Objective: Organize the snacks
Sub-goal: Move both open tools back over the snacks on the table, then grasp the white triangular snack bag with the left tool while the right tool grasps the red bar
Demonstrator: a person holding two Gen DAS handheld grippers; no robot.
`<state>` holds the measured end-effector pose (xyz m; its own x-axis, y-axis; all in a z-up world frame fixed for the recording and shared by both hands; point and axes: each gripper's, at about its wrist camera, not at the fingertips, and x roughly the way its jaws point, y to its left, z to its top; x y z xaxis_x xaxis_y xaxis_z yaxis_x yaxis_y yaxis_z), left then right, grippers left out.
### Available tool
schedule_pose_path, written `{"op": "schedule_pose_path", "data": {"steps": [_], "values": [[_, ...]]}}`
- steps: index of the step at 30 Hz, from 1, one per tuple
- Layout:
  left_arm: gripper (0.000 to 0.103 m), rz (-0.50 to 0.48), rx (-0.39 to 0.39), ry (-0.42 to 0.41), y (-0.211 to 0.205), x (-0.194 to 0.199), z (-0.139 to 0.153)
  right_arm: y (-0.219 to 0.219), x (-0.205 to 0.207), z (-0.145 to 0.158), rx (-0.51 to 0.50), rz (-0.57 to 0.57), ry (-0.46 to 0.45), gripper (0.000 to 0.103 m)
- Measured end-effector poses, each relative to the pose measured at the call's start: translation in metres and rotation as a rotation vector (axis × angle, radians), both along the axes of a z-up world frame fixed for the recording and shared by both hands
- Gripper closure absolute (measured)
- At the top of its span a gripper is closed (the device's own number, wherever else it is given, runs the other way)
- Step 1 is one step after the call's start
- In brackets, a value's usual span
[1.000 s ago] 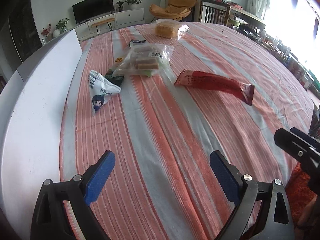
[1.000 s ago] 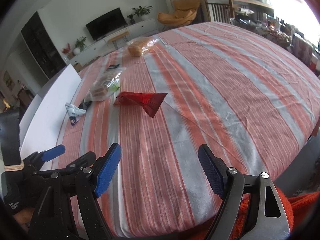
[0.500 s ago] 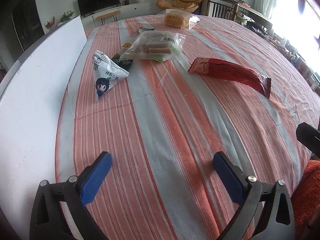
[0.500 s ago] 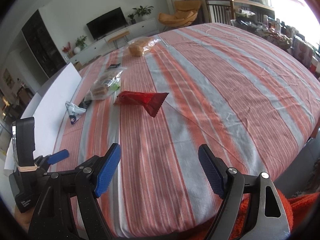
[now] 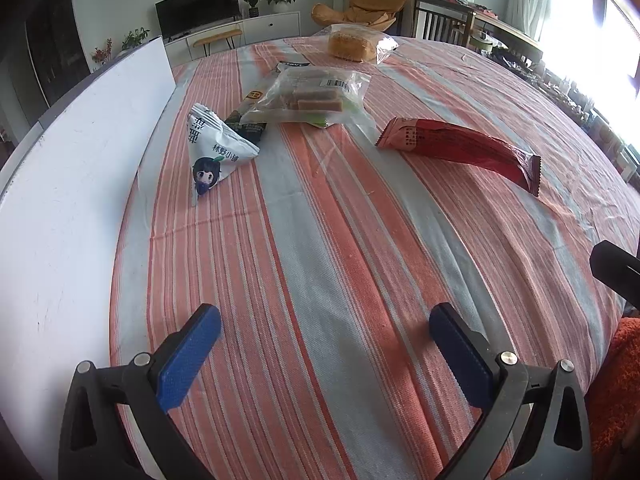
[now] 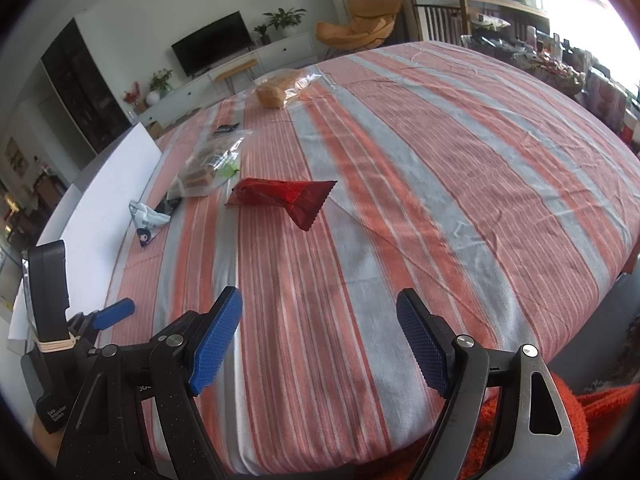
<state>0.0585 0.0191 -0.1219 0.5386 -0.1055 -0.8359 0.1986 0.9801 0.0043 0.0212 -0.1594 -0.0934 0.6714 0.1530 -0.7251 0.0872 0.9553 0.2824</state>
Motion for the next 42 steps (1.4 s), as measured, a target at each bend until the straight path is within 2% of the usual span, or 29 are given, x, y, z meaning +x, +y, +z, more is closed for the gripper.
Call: {"op": "schedule_pose_path", "data": {"steps": [6, 29, 31, 34, 37, 42], "values": [[0.000, 0.001, 0.005, 0.018, -0.001, 0.001, 0.000, -0.004, -0.001, -0.001, 0.026, -0.005, -0.005, 0.021], [0.000, -0.012, 0.003, 0.026, 0.000, 0.002, -0.001, -0.001, 0.001, -0.003, 0.010, -0.005, 0.012, 0.021], [0.000, -0.022, 0.004, 0.045, 0.000, 0.003, 0.000, -0.001, 0.001, -0.003, 0.011, -0.004, 0.010, 0.021], [0.000, -0.050, 0.011, 0.115, 0.000, 0.008, 0.002, -0.002, 0.000, -0.004, 0.020, -0.001, 0.008, 0.021], [0.000, -0.054, -0.032, 0.138, 0.007, 0.016, 0.010, -0.003, 0.000, -0.004, 0.033, -0.001, 0.010, 0.021], [0.000, -0.008, -0.029, 0.065, 0.016, 0.045, 0.040, -0.004, 0.000, -0.004, 0.051, 0.004, 0.009, 0.021]]}}
